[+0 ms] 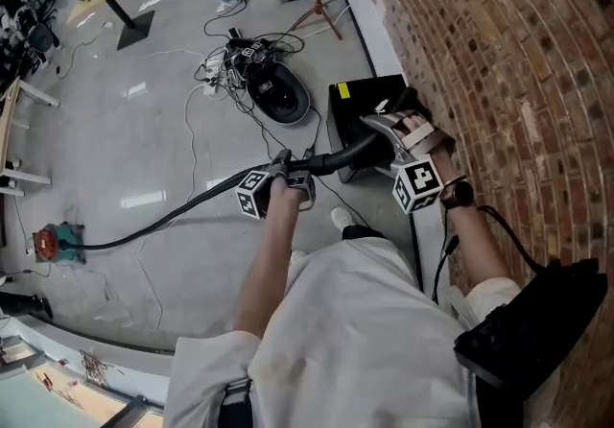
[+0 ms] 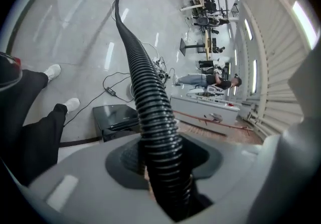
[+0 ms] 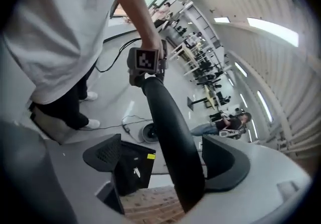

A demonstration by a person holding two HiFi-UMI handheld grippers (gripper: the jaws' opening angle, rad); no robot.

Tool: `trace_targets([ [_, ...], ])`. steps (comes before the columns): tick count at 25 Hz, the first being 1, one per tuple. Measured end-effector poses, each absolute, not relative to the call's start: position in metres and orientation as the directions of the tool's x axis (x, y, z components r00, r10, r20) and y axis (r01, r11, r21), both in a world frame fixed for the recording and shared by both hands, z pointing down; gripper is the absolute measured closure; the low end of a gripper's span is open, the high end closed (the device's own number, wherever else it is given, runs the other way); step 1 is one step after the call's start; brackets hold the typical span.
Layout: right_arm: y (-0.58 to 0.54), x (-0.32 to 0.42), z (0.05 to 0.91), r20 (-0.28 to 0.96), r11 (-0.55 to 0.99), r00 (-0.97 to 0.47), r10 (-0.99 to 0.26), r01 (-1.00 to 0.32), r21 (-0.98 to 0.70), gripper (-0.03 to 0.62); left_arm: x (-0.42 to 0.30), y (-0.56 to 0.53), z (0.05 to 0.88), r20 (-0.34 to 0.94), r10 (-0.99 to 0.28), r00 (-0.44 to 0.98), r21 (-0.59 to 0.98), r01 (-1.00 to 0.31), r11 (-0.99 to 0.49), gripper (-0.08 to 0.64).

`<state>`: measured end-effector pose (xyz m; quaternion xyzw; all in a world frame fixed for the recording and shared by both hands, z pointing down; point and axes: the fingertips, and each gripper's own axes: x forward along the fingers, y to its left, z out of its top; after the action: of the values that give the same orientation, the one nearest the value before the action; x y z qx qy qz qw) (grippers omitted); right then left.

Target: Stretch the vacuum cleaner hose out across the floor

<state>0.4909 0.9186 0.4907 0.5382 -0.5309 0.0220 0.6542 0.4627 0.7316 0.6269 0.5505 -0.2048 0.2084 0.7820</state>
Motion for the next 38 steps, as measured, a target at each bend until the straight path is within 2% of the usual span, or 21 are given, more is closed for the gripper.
trace_targets([
  [2,0.919,0.493,0.501,0.775,0.504,0.413,-0.478,-0.593,0.627,0.102,0.459,0.736,0.628,0.555,0.117,0.823,0.775,-0.563,0.287,0.387],
  [3,0.918,0.493,0.507,0.802,0.542,0.403,-0.442,-0.592,0.596,0.152,0.457,0.739,0.629,0.556,0.125,0.822,0.774,-0.567,0.281,0.387],
  [7,0.912,0.484,0.532,0.876,0.665,0.328,-0.354,-0.571,0.482,0.524,0.446,0.743,0.634,0.561,0.144,0.815,0.769,-0.577,0.275,0.382],
  [8,0.91,0.481,0.538,0.888,0.681,0.305,-0.344,-0.57,0.46,0.552,0.443,0.742,0.638,0.559,0.148,0.816,0.767,-0.577,0.281,0.379],
  [12,0.901,0.468,0.546,0.936,0.669,0.189,-0.297,-0.658,0.346,0.56,0.427,0.74,0.645,0.509,0.182,0.841,0.792,-0.541,0.283,0.329],
  [16,0.893,0.458,0.541,0.968,0.681,0.099,-0.23,-0.694,0.233,0.56,0.411,0.751,0.629,0.398,0.295,0.869,0.876,-0.455,0.159,0.211],
  [20,0.886,0.447,0.54,0.979,0.704,-0.008,-0.205,-0.696,0.142,0.56,0.39,0.75,0.617,0.363,0.377,0.852,0.899,-0.426,0.098,0.191],
  [24,0.877,0.441,0.54,0.975,0.719,-0.07,-0.211,-0.687,0.106,0.56,0.378,0.745,0.614,0.349,0.387,0.853,0.898,-0.422,0.123,0.189],
  [26,0.873,0.444,0.539,0.975,0.718,-0.067,-0.211,-0.688,0.108,0.558,0.374,0.744,0.607,0.316,0.399,0.861,0.904,-0.401,0.151,0.186],
  [28,0.876,0.461,0.542,0.982,0.706,-0.002,-0.19,-0.695,0.136,0.558,0.374,0.746,0.593,0.259,0.415,0.872,0.917,-0.357,0.178,0.137],
  [30,0.885,0.482,0.548,0.986,0.691,0.072,-0.153,-0.705,0.158,0.557,0.376,0.745,0.575,0.206,0.413,0.887,0.938,-0.299,0.174,0.133],
  [33,0.897,0.492,0.552,0.988,0.649,0.093,-0.123,-0.746,0.151,0.557,0.381,0.737,0.551,0.188,0.401,0.896,0.979,-0.203,-0.007,0.137],
  [35,0.897,0.489,0.553,0.99,0.602,0.059,-0.131,-0.788,0.127,0.557,0.386,0.729,0.541,0.232,0.392,0.89,0.962,-0.149,-0.23,0.164],
  [38,0.89,0.473,0.547,0.982,0.525,-0.053,-0.179,-0.85,0.05,0.557,0.393,0.718,0.527,0.303,0.345,0.888,0.845,-0.083,-0.529,0.21],
])
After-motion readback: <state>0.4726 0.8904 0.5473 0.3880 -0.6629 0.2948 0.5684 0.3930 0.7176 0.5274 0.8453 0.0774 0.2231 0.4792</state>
